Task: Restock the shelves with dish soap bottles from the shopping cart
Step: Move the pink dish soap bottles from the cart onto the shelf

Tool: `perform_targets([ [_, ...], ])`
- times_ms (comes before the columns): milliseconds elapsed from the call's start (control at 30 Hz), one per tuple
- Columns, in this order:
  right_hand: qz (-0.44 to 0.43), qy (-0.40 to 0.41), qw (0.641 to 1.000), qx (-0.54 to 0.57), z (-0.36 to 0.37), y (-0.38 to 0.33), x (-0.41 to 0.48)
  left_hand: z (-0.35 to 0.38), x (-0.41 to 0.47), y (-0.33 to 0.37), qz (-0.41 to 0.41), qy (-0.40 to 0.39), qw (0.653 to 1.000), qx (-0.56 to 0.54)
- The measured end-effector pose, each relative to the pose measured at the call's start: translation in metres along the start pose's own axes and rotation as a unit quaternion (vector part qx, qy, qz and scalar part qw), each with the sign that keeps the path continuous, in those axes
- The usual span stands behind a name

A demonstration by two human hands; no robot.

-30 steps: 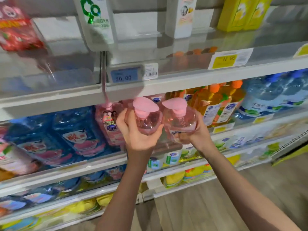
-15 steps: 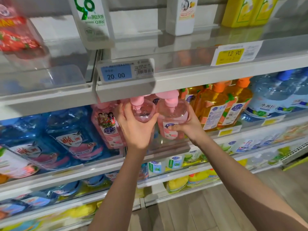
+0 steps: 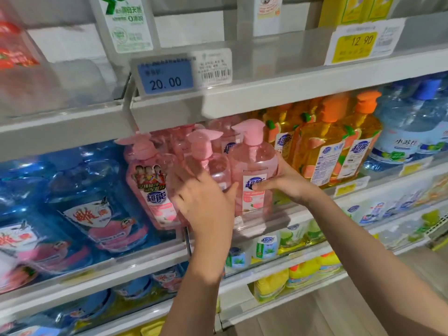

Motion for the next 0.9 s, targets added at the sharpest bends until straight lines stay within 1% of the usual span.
perform_targets([
  [33,0.004,-0.012,1.000,-0.017,0.000,-0.001,0.001,0.003,0.000,-0.003,0.008,-0.007,1.000,0.022],
  [100,0.000,-0.016,0.997,-0.072,0.000,-0.010,-0.002,0.001,-0.003,-0.008,0.020,-0.007,1.000,0.022],
  [133,-0.018,0.005,0.993,-0.118,-0.001,-0.018,-0.006,-0.003,-0.005,-0.011,0.035,0.012,0.999,0.015],
  [167,-0.048,0.048,0.980,-0.185,-0.002,-0.028,-0.011,-0.006,-0.007,-0.011,0.061,0.035,0.997,0.005],
  [200,-0.081,0.103,0.956,-0.264,-0.001,-0.039,-0.019,-0.008,-0.012,-0.009,0.096,0.057,0.994,0.003],
  [233,-0.114,0.153,0.920,-0.342,0.003,-0.047,-0.028,-0.006,-0.015,-0.007,0.137,0.074,0.988,0.011],
  [267,-0.136,0.182,0.886,-0.404,0.012,-0.052,-0.036,-0.004,-0.016,-0.005,0.173,0.086,0.981,0.030],
  [300,-0.149,0.191,0.864,-0.442,0.020,-0.050,-0.039,-0.001,-0.015,-0.006,0.192,0.089,0.976,0.050],
  [333,-0.157,0.193,0.851,-0.462,0.026,-0.048,-0.039,0.002,-0.013,-0.007,0.195,0.083,0.975,0.065],
  [367,-0.161,0.197,0.847,-0.467,0.027,-0.044,-0.037,0.003,-0.012,-0.008,0.192,0.072,0.976,0.073],
  [467,-0.158,0.199,0.857,-0.448,0.020,-0.040,-0.025,0.002,-0.005,-0.004,0.182,0.065,0.976,0.097],
  [533,-0.162,0.187,0.862,-0.441,0.019,-0.041,-0.017,0.003,0.000,0.000,0.201,0.071,0.971,0.110],
  [567,-0.164,0.179,0.863,-0.442,0.019,-0.041,-0.012,0.010,0.004,-0.002,0.193,0.044,0.977,0.081],
  [600,-0.165,0.171,0.864,-0.443,0.018,-0.040,-0.007,0.017,0.007,-0.002,0.190,0.029,0.978,0.076],
  [667,-0.160,0.165,0.866,-0.444,0.015,-0.039,0.001,0.023,0.005,0.002,0.201,0.043,0.978,0.047],
  [733,-0.158,0.169,0.863,-0.449,0.012,-0.038,0.008,0.016,0.007,-0.002,0.196,0.037,0.980,0.025],
  [767,-0.161,0.170,0.861,-0.452,0.012,-0.037,0.010,0.014,0.008,-0.005,0.190,0.054,0.980,0.016],
  [800,-0.163,0.171,0.859,-0.454,0.012,-0.037,0.012,0.010,0.009,-0.001,0.203,0.067,0.976,0.026],
  [833,-0.166,0.170,0.860,-0.451,0.011,-0.037,0.014,0.008,0.010,0.001,0.205,0.066,0.976,0.039],
  [900,-0.171,0.162,0.867,-0.439,0.012,-0.038,0.017,0.004,0.011,0.004,0.206,0.088,0.973,0.059],
])
Point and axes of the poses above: each hand's wrist, its own x-axis towards the middle knuckle, its own z-axis out of the palm, y = z × x, the point moved 7 cm from there along x, towards the middle knuckle, and after that the axes turned 4 degrees about x, right-handed, at the moved point
